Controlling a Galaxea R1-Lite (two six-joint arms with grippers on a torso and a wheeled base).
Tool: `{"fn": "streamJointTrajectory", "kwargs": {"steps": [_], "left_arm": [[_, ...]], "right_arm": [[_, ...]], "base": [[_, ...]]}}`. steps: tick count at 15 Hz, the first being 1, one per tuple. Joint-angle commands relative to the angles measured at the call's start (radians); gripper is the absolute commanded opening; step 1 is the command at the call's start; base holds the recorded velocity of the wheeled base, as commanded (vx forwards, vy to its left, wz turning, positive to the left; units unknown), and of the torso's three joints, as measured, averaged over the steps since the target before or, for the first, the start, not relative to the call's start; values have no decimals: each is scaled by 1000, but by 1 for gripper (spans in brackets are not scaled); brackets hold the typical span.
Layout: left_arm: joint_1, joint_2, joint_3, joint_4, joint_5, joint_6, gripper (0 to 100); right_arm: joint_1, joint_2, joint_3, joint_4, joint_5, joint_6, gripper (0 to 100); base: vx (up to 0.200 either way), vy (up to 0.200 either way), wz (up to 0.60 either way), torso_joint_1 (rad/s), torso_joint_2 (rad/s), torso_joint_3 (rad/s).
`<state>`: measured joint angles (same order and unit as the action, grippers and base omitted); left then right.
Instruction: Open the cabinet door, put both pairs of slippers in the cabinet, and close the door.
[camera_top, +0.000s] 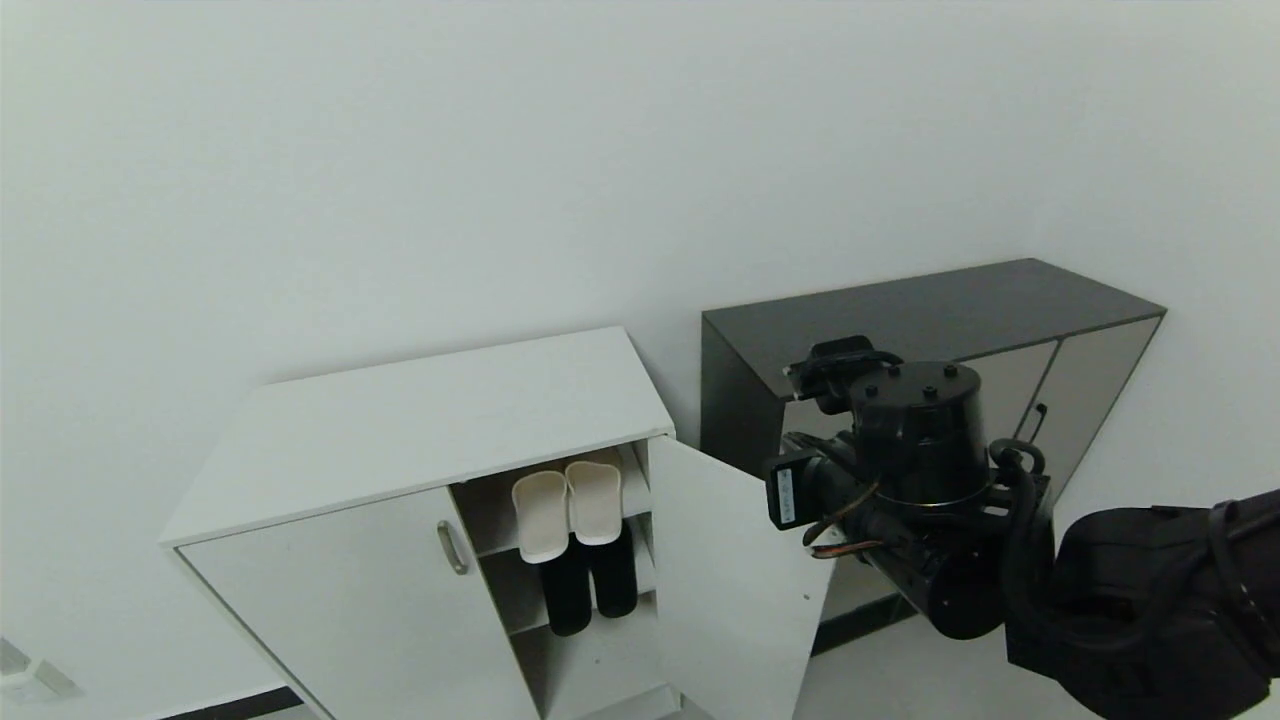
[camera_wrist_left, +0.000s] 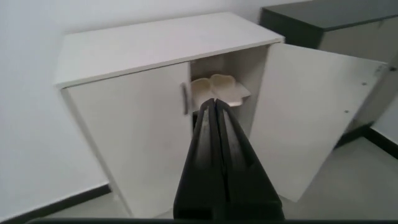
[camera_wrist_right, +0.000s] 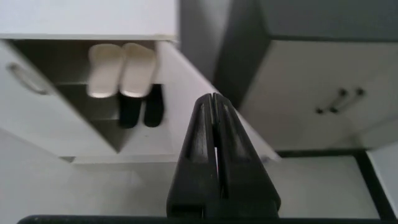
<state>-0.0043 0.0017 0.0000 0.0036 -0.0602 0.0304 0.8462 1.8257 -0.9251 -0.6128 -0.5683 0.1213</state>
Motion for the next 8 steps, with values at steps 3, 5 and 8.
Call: {"fn": "streamJointTrajectory", "kwargs": {"steps": [3,5,8], "left_arm": [[0,0,0,-1,-1,0,0],[0,0,0,-1,-1,0,0],[0,0,0,-1,-1,-1,0]], "right_arm": [[1,9,0,-1,2,0,0],[1,4,2,-1,1,0,0],[1,1,2,-1,1,0,0]], "base": [[0,0,0,0,0,0],[0,0,0,0,0,0],[-67,0,0,2,2,1]]}}
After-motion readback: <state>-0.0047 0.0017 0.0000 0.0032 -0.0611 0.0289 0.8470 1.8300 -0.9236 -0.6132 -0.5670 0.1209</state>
